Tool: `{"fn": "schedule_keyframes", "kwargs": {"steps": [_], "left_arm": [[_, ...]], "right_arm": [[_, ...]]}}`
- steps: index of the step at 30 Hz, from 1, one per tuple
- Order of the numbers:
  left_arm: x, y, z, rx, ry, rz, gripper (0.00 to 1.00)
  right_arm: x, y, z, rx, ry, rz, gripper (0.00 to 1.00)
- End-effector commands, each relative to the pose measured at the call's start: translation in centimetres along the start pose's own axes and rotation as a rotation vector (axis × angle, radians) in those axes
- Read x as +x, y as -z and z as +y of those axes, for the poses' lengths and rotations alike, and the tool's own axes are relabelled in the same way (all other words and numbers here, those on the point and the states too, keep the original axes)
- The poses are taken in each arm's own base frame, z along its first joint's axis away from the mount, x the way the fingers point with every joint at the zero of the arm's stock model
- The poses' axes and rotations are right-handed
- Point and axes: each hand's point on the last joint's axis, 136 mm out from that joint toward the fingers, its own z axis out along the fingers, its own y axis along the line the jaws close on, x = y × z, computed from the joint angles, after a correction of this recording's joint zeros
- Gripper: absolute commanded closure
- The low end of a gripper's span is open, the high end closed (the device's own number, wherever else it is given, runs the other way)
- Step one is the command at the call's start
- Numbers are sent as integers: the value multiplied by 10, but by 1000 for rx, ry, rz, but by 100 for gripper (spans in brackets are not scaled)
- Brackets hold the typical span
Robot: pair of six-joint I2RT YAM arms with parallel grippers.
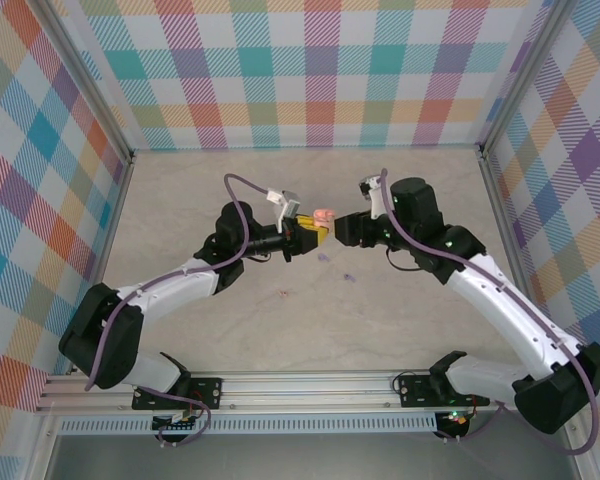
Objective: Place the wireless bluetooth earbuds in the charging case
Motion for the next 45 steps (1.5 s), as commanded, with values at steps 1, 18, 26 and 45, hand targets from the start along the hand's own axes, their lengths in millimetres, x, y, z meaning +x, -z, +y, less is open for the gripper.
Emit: {"fn": "schedule_keyframes", "kwargs": {"steps": [1, 18, 26, 45], "left_arm": [[-15, 8, -17, 6, -74, -24, 75], [-48, 43, -55, -4, -159, -46, 75], [-59, 65, -72, -27, -192, -64, 75], [-71, 84, -90, -31, -190, -104, 75]], "right_arm": [[-12, 20, -7, 77, -24, -75, 42], [94, -76, -51, 129, -274, 361, 43], [132, -132, -20, 11, -305, 565, 47], [198, -195, 29, -34, -167, 847, 57]]}}
